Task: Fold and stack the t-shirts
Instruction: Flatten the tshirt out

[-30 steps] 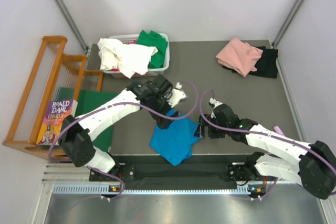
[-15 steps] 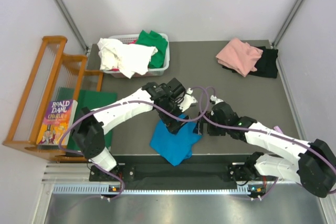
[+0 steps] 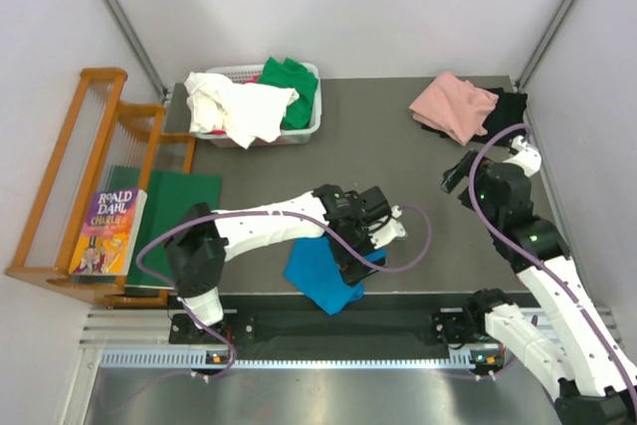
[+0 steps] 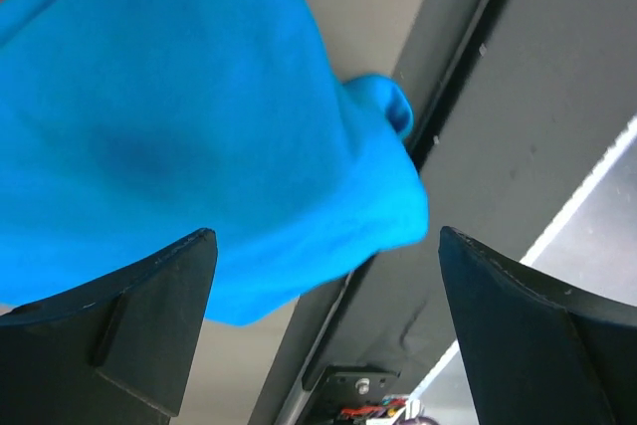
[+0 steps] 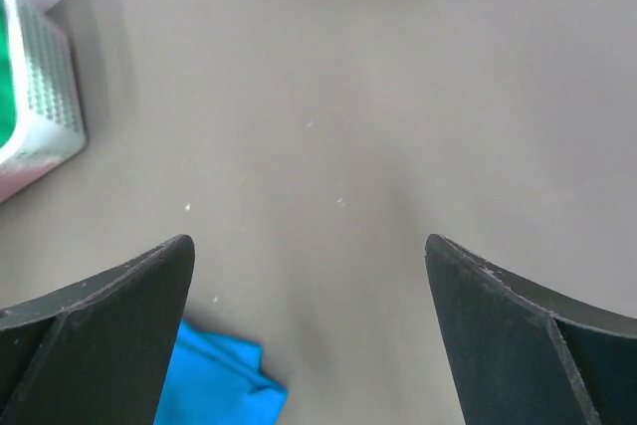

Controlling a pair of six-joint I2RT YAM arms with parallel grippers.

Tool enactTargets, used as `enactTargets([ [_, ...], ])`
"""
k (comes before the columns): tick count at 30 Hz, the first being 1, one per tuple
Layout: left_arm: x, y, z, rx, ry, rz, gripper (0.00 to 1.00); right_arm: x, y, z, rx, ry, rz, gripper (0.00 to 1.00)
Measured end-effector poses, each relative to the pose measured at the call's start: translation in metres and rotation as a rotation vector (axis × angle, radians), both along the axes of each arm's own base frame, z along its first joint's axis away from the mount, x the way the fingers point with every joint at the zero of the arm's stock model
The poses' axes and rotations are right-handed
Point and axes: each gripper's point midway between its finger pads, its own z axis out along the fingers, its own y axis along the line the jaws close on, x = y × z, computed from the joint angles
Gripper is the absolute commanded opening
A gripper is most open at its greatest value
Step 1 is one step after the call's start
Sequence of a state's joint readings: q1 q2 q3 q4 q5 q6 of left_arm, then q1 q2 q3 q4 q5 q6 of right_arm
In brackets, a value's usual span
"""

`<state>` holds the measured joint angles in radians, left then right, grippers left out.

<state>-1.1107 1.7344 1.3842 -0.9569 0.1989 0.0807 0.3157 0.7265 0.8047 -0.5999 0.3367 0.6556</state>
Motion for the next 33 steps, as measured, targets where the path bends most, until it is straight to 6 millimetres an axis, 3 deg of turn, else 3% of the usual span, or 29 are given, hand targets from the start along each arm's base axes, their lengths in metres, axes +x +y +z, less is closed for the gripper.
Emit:
enactTargets([
  [4,0.005,-0.007,-0.019,0.042,-0.011,0.028,0.97,-0.004,-0.012,-0.001,-0.023,0.012,-0.038,1.0],
  [11,0.018,-0.012,-0.05,0.119,-0.047,0.067,0.96,-0.011,-0.007,-0.02,-0.019,0.056,0.002,1.0],
  [13,0.02,-0.014,-0.056,0.134,-0.049,0.07,0.66,-0.012,-0.004,-0.022,-0.015,0.064,0.021,1.0],
  [15,0.022,-0.017,-0.061,0.146,-0.049,0.081,0.27,-0.013,-0.001,-0.022,-0.011,0.064,0.037,1.0],
  [16,0.023,-0.017,-0.063,0.154,-0.052,0.08,0.0,-0.013,0.0,-0.022,-0.007,0.062,0.045,0.99],
  [22,0.028,-0.023,-0.059,0.153,-0.07,0.073,0.0,-0.013,0.007,-0.023,0.006,0.062,0.08,1.0],
  [25,0.034,-0.022,-0.046,0.143,-0.083,0.073,0.0,-0.014,0.011,-0.031,0.012,0.077,0.101,1.0],
  [29,0.061,-0.014,-0.003,0.068,-0.111,0.119,0.0,-0.012,0.017,-0.038,0.022,0.096,0.132,1.0],
  [31,0.092,-0.002,0.029,-0.017,-0.133,0.192,0.0,-0.012,0.02,-0.04,0.028,0.106,0.15,1.0],
  [33,0.136,0.028,0.067,-0.106,-0.199,0.313,0.0,-0.012,0.024,-0.043,0.031,0.122,0.172,1.0],
])
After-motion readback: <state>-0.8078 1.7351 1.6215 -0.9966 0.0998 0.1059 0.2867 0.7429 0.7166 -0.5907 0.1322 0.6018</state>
